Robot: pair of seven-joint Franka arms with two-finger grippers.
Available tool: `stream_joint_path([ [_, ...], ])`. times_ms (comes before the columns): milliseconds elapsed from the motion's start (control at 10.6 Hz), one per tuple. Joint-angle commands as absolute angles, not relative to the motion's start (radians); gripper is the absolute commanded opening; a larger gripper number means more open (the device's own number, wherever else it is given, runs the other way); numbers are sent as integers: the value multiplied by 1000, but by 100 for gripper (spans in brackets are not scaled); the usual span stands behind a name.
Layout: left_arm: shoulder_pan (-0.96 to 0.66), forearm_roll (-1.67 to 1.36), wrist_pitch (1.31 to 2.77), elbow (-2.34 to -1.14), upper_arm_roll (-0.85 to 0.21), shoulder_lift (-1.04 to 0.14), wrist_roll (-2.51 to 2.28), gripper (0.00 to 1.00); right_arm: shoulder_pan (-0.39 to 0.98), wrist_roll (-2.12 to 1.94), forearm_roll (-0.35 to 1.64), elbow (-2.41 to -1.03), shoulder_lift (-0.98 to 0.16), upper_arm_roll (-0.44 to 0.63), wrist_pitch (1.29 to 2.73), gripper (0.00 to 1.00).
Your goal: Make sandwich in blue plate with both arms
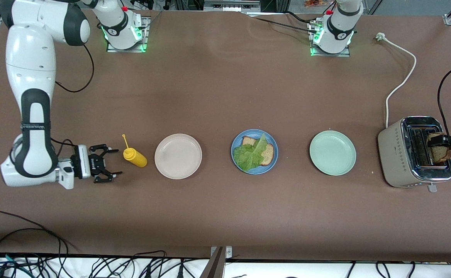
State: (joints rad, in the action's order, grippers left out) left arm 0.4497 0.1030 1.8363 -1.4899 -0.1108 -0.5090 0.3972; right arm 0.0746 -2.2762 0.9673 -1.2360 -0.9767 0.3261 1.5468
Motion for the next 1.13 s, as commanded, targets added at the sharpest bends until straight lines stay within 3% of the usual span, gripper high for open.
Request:
stream_joint_path([
  [0,462,89,1809,-1424,-123,-540,390,7,75,-2119,853,-1301,-835,331,1534,100],
  [94,465,86,1784,-1422,-123,-534,391,0,74,-2020,833,-1307,-806,333,1532,100],
  [470,474,94,1740,-1422,-126,-485,391,0,116,-1578,636,-1402,-587,315,1567,100],
  [658,466,119,1668,-1378,-141,-457,391,0,121,-1366,460,-1452,-475,224,1649,100],
  [1034,430,158,1507,-1302,-210,-410,391,0,121,-789,265,-1537,-303,103,1666,100],
])
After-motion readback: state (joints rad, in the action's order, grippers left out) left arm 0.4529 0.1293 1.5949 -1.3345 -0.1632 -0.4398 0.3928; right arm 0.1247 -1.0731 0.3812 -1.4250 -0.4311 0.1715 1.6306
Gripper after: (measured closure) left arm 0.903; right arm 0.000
